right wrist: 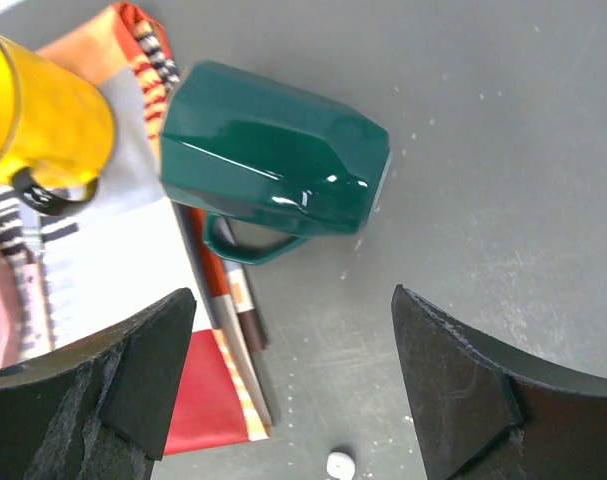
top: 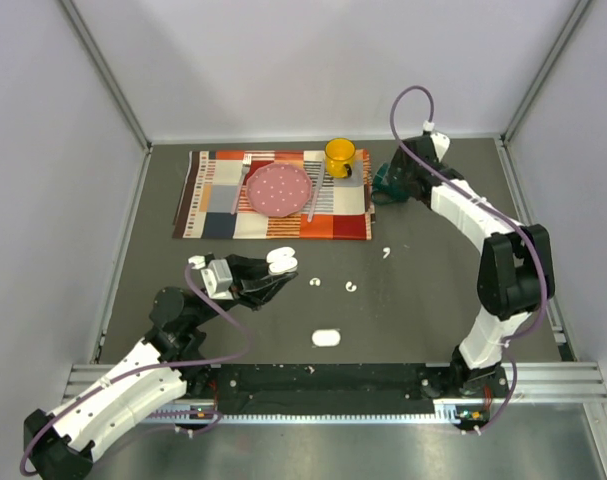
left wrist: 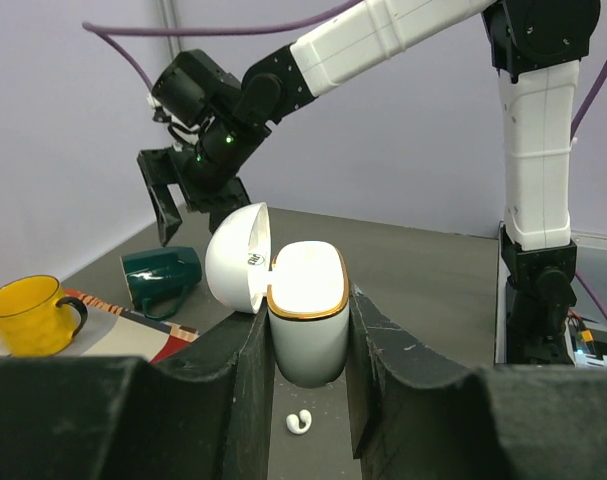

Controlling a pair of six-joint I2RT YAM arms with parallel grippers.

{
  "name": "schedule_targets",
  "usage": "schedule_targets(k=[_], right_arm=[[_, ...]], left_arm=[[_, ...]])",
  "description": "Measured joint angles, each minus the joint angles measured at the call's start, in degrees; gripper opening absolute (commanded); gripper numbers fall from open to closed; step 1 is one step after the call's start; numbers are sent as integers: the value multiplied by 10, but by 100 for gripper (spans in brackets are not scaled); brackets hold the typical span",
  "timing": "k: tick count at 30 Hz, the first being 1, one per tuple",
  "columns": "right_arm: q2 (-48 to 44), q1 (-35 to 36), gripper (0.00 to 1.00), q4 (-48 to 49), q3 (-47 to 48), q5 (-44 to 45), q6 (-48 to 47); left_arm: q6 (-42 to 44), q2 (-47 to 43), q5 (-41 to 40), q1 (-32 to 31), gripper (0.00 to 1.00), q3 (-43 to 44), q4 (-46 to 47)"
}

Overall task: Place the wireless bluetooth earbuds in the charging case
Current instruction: Adjust the distractor at the center of the board.

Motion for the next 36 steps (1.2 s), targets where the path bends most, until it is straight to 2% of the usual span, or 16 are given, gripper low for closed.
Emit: schedule_targets(k=[6,18,29,36], right_arm=[[36,0,81,-30,93,-8,3],[236,14,83,-136,328,35,-1],[317,37,89,-184,431,117,-25],[333,53,89,-213,437,185,-38]], left_arm=[[2,3,0,0,0,0,-3],[20,-14,-9,0,0,2,-23],[30,-26,-14,0,0,3,-44],[30,-34,-21,0,0,3,-48]])
